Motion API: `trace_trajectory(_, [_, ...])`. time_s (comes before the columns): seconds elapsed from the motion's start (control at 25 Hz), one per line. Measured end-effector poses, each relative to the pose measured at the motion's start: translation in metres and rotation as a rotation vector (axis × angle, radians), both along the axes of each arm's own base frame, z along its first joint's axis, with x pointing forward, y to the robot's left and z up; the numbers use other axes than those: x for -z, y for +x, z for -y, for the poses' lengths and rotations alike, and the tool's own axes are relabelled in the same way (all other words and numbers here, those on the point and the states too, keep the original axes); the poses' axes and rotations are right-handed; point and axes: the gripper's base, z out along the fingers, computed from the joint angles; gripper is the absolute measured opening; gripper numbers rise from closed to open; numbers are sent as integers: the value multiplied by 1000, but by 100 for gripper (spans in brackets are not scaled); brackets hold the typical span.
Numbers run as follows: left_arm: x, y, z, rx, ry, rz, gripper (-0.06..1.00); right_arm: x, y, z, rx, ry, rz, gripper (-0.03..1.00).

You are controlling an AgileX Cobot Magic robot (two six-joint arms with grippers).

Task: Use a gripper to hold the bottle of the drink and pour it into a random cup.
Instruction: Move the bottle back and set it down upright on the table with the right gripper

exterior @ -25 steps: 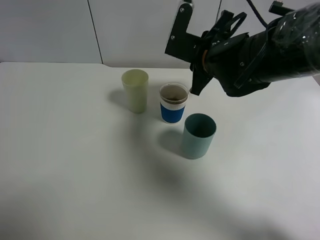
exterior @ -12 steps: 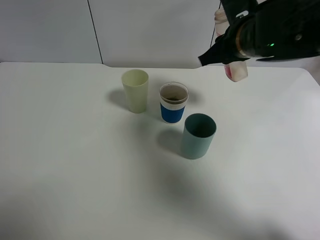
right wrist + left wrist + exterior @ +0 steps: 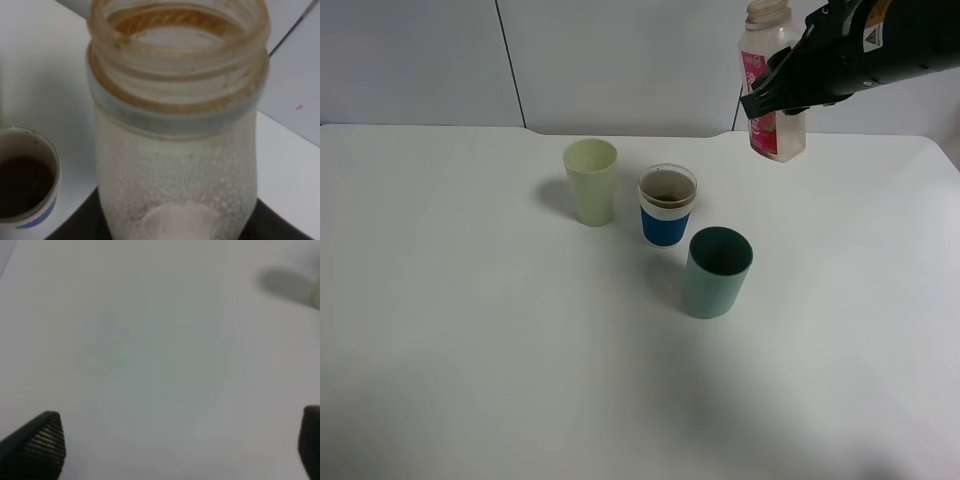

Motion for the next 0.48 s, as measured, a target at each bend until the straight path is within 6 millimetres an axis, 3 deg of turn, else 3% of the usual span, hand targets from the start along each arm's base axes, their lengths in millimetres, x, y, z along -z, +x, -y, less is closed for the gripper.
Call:
trace_trajectory(0.24, [0,0,0,0,0,0,93,19,3,25,80,156,90,37])
trace_trajectory(0.48, [0,0,0,0,0,0,93,40,-9,31,70,272,245,37])
